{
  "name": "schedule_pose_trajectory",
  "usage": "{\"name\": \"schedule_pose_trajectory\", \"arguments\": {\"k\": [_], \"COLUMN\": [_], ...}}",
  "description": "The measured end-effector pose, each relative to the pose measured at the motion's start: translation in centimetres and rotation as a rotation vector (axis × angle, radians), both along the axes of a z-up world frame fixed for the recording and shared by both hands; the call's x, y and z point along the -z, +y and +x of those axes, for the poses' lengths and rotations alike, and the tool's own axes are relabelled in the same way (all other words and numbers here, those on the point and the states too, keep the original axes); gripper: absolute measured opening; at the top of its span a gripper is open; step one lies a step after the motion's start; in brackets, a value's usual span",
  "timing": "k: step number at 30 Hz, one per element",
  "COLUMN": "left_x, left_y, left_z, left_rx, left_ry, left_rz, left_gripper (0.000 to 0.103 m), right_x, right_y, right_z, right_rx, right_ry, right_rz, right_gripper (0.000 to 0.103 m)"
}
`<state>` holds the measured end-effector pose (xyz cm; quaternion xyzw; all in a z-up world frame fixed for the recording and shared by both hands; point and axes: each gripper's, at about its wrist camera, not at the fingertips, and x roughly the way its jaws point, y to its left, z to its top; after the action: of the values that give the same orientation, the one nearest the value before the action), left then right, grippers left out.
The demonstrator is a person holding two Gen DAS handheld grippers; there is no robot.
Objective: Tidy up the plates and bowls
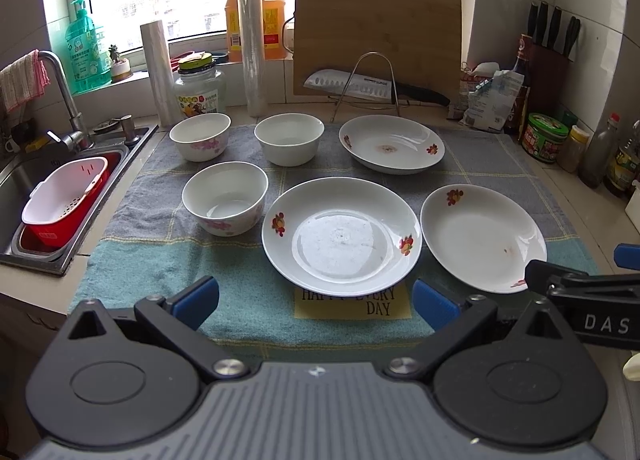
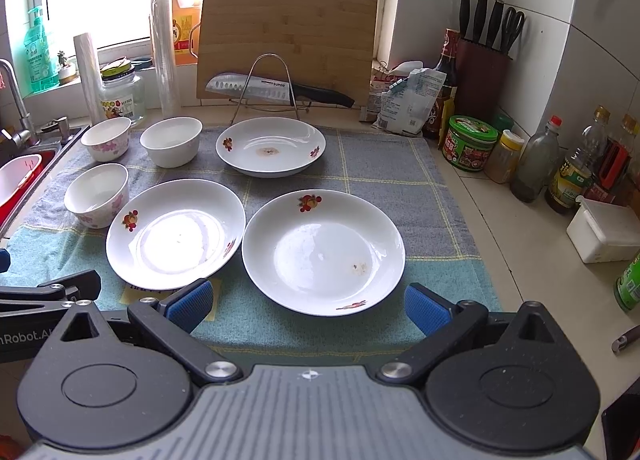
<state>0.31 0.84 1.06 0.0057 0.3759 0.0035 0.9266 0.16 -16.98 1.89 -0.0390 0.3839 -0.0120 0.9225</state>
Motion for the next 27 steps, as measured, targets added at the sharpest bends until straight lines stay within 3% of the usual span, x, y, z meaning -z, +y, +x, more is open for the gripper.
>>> {"name": "schedule_pose_trajectory", "arguments": {"k": [27], "left_x": [-0.09], "left_y": [-0.19], "left_z": [0.06], "left_rx": [0.006], "left_ry": [-0.002], "left_rz": [-0.012], "left_gripper": [0.102], "right_x": [-0.11], "right_y": [0.06], "right_z": [0.30], "right_rx": [0.009], "right_ry": [-0.006], "right_rz": [-0.018], "right_gripper": [0.103]}}
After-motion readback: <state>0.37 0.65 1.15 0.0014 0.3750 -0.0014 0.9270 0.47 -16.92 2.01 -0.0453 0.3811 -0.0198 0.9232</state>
